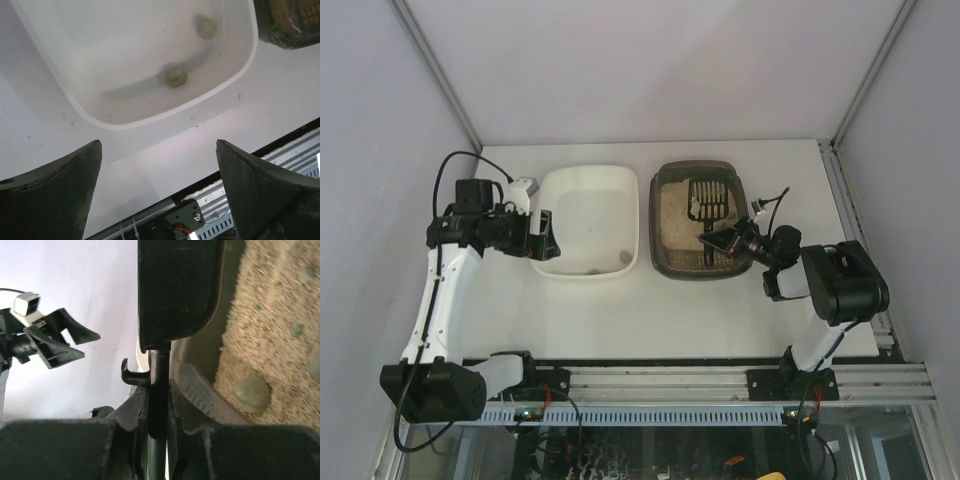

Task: Clean the litter box

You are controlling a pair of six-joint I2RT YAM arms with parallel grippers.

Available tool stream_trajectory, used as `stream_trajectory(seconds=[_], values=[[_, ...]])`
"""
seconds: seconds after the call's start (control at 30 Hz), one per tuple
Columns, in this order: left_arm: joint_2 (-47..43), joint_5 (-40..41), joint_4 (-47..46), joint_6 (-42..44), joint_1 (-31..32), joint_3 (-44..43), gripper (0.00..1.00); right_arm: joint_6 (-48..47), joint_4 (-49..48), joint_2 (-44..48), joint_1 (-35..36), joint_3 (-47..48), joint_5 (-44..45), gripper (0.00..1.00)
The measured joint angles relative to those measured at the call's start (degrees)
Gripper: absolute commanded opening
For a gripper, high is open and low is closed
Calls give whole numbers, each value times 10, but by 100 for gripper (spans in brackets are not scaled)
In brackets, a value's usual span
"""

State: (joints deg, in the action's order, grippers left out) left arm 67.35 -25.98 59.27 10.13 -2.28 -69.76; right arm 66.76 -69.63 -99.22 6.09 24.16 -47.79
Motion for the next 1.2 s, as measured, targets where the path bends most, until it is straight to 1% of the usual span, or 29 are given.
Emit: stream_trajectory(seconds=[0.13, 0.27, 0.37, 0.43, 0.53, 0.67, 0.83, 1.0, 1.07, 1.2], values=[[-24, 30, -11, 2, 0, 26, 100, 14, -73, 21, -1, -11, 0, 0], [-18, 42, -19, 1, 0, 43, 100, 23, -108, 36, -1, -15, -10, 0], [-12, 43, -22, 0, 0, 51, 100, 41, -114, 35, -7, -15, -29, 0], [-10, 43, -23, 0, 0, 52, 100, 58, -121, 28, -25, -18, -35, 0], [-9, 42, -26, 0, 0, 52, 100, 90, -129, -13, -41, -11, -46, 0], [-9, 36, -29, 0, 0, 52, 100, 123, -125, -64, -33, 0, -69, 0], [-9, 33, -31, 0, 0, 53, 100, 150, -127, -66, -37, 0, -79, 0], [-9, 33, -33, 0, 0, 62, 100, 146, -96, -61, -6, 20, -83, 0], [-9, 33, -32, 0, 0, 64, 100, 156, -106, -61, -3, 19, -90, 0], [-9, 33, -32, 0, 0, 68, 100, 176, -116, -63, -34, 18, -91, 0]])
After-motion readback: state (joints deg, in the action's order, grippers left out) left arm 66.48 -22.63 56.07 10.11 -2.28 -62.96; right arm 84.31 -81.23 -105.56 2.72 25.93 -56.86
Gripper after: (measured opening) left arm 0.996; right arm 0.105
